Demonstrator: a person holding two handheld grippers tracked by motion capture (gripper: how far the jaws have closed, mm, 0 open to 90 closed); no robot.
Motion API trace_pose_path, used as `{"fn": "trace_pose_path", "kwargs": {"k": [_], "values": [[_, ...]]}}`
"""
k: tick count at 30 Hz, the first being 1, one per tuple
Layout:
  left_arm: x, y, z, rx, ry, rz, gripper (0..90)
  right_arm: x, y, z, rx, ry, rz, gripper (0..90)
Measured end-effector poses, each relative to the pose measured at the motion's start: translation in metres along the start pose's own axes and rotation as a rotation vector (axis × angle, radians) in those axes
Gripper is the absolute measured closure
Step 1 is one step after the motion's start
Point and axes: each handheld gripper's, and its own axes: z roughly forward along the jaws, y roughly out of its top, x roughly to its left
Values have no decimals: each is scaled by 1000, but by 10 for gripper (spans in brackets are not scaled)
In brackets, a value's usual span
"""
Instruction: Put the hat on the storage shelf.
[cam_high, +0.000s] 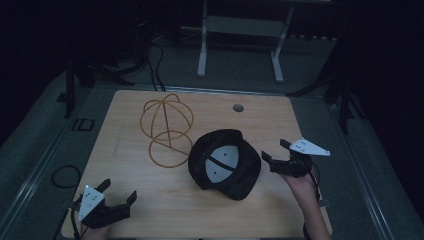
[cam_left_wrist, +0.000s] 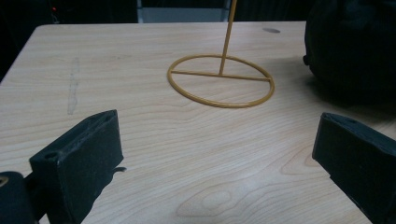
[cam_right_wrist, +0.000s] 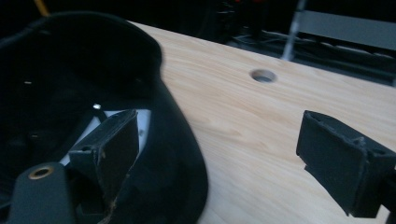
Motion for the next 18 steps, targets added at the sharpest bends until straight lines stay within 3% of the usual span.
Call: {"fn": "trace_pose_path", "kwargs": {"k": [7, 18], "values": [[-7, 0, 2, 14, -21, 47, 16, 14, 15, 27, 39, 89, -50, 138], [-5, -1, 1, 12, -37, 30, 17, 32, 32, 75, 112, 125, -163, 270]]}}
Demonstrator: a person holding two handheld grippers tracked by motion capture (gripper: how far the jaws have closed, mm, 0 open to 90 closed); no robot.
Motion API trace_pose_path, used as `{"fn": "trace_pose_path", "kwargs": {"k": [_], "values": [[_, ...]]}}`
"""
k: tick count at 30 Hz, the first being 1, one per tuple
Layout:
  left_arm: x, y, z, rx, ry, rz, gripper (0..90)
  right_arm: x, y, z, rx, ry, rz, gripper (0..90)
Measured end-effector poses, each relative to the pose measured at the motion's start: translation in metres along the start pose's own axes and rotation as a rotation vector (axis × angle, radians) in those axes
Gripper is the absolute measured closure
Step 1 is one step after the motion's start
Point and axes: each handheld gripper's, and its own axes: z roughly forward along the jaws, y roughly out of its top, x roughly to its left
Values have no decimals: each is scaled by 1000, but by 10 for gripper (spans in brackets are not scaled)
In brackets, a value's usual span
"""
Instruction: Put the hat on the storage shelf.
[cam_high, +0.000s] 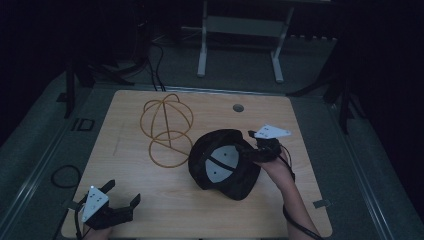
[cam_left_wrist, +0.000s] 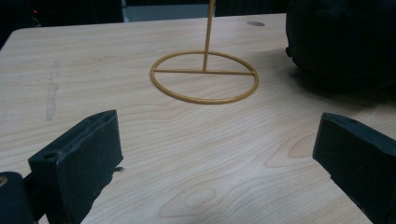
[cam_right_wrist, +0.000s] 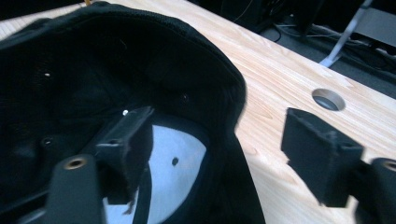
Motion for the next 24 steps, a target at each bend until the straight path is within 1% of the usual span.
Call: {"fn": "trace_pose_path", "kwargs": {"k": [2, 6, 9, 11, 13, 14, 16, 17, 18, 20, 21, 22, 23, 24], "values": [[1, 0, 0, -5, -4, -7, 17, 0, 5, 9, 11, -3, -14, 292], [2, -1, 0, -3, -2, -14, 17, 0, 14, 25, 41, -2, -33, 306], [3, -1, 0, -5, -6, -15, 17, -1, 20, 34, 60, 3, -46, 322], [3, -1, -1, -2, -5, -14, 17, -1, 22, 40, 76, 15, -53, 334], [3, -1, -1, 0, -8, -16, 17, 0, 23, 46, 98, 16, -69, 371], [3, -2, -1, 2, -5, -14, 17, 1, 23, 50, 115, 13, -87, 380], [4, -2, -1, 0, -6, -18, 17, 2, 23, 54, 133, 19, -107, 466], [3, -2, -1, 2, -4, -17, 17, 3, 22, 56, 143, 12, -125, 485], [4, -2, -1, 3, -7, -17, 17, 4, 22, 58, 158, 7, -142, 573], [4, -2, -1, 7, -9, -19, 17, 5, 21, 60, 181, -22, -182, 770], [4, -2, 0, 9, -10, -18, 17, 5, 20, 60, 185, -2, -193, 827], [4, -2, 0, 10, -14, -19, 17, 6, 20, 60, 189, 1, -208, 867], [3, -3, 0, 11, -14, -19, 17, 6, 20, 59, 190, -5, -213, 876], [3, -3, 0, 13, -14, -17, 17, 7, 20, 58, 184, 0, -214, 879]]}}
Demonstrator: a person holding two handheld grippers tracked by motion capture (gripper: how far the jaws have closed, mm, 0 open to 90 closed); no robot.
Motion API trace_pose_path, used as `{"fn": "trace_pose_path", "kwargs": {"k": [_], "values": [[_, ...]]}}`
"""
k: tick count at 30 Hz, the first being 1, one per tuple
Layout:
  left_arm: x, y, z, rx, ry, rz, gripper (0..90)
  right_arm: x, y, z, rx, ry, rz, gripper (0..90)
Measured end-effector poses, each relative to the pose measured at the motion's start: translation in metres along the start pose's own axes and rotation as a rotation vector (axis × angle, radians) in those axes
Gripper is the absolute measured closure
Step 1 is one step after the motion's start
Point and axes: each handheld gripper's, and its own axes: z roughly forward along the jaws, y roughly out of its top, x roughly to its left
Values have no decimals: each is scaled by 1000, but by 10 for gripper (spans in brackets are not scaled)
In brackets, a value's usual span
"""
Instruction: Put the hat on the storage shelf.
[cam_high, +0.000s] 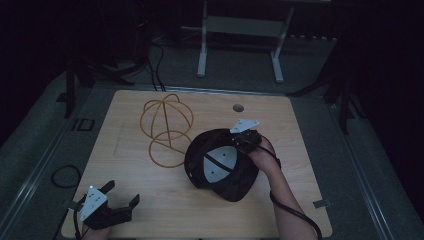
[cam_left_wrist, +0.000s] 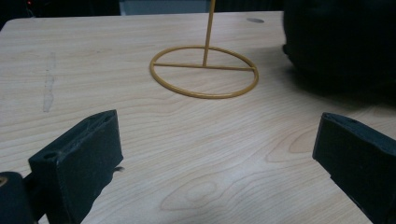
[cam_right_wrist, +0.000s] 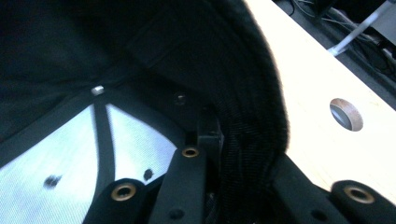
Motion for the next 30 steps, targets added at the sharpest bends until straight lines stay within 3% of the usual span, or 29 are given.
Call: {"fn": "trace_pose_path", "kwargs": {"k": [7, 12, 23, 30], "values": [[-1, 0, 0, 0, -5, -1, 17, -1, 0, -8, -53, 58, 54, 884], [-1, 0, 0, -1, 2, 0, 17, 0, 6, -25, -142, 110, 112, 884], [-6, 1, 2, 5, -13, 12, 17, 0, 11, -62, -257, 82, 157, 884], [-24, 4, 4, 19, -57, -13, 17, 3, 6, -92, -323, 19, 208, 883]]}}
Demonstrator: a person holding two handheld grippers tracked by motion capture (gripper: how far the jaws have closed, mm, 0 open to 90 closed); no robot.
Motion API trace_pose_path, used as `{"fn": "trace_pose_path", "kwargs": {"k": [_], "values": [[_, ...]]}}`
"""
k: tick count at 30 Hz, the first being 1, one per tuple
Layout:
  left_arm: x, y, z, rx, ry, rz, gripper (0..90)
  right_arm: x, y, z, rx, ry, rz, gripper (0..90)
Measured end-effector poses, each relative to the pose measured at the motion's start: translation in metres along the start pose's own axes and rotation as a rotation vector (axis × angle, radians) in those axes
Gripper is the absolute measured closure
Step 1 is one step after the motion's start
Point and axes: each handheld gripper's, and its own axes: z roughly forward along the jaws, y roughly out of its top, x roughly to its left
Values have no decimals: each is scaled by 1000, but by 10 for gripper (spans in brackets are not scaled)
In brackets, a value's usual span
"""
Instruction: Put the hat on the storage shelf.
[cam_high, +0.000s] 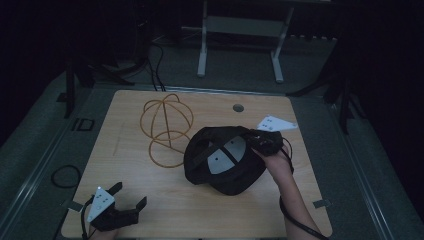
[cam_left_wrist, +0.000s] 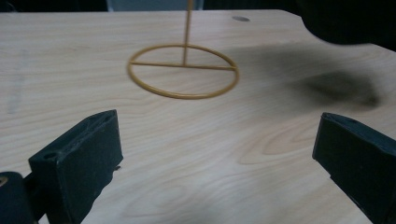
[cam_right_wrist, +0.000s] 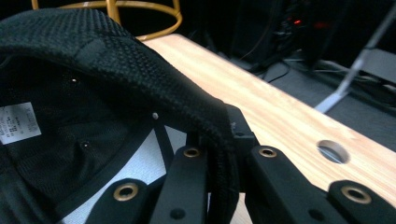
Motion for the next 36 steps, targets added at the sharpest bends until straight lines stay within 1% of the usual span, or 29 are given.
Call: {"fn": "trace_pose_path", "kwargs": {"k": [3, 6, 8, 9, 10, 11, 12, 15, 17, 18, 19, 20, 21, 22, 23, 25, 26, 28, 29, 30, 32, 33, 34, 35, 36], "values": [[-12, 5, 1, 3, -32, 26, 28, 4, -3, -15, -45, -37, 16, 883], [-24, 15, 4, 0, -75, 43, 44, 7, -5, -27, -75, -55, 37, 883], [-32, 22, 8, 4, -103, 41, 47, 9, -5, -34, -91, -66, 30, 883], [-36, 26, 10, 9, -103, 43, 57, 11, -4, -37, -97, -71, 27, 883], [-40, 30, 12, 2, -118, 39, 64, 12, -4, -40, -100, -76, 23, 883], [-43, 34, 14, -9, -142, 37, 64, 14, -4, -42, -105, -80, 21, 882], [-47, 38, 16, -4, -149, 41, 64, 15, -4, -45, -111, -80, 20, 883], [-58, 50, 24, -15, -182, 65, 76, 18, -5, -49, -123, -91, 22, 882], [-65, 57, 29, -29, -204, 67, 119, 19, -6, -51, -129, -93, 23, 882], [-68, 61, 32, -32, -208, 70, 121, 19, -7, -51, -128, -96, 26, 882], [-68, 61, 32, -32, -208, 70, 138, 19, -7, -51, -128, -96, 26, 882], [-75, 68, 37, -42, -239, 76, 138, 19, -8, -51, -126, -91, 28, 883], [-79, 72, 39, -42, -253, 82, 145, 20, -9, -50, -125, -101, 27, 882], [-83, 76, 42, -40, -269, 91, 145, 20, -9, -50, -122, -99, 30, 882], [-89, 81, 46, -36, -275, 107, 147, 20, -10, -49, -123, -102, 29, 882], [-95, 86, 52, -32, -284, 116, 147, 19, -11, -49, -127, -100, 34, 882], [-99, 88, 56, -29, -274, 120, 148, 19, -11, -48, -127, -99, 36, 882], [-102, 92, 64, -31, -267, 103, 148, 19, -11, -48, -132, -97, 42, 882], [-103, 95, 68, -31, -255, 93, 148, 19, -11, -48, -135, -96, 39, 882], [-103, 96, 71, -34, -253, 88, 148, 20, -11, -48, -138, -96, 38, 882], [-104, 98, 76, -39, -229, 74, 157, 21, -10, -49, -141, -93, 39, 882], [-104, 100, 77, -45, -237, 65, 170, 21, -10, -50, -144, -93, 37, 882], [-104, 101, 79, -54, -231, 58, 199, 22, -10, -51, -146, -91, 35, 882], [-104, 101, 80, -63, -235, 46, 223, 22, -10, -52, -148, -87, 39, 882], [-103, 102, 81, -69, -262, 9, 266, 22, -10, -52, -150, -85, 41, 882]]}}
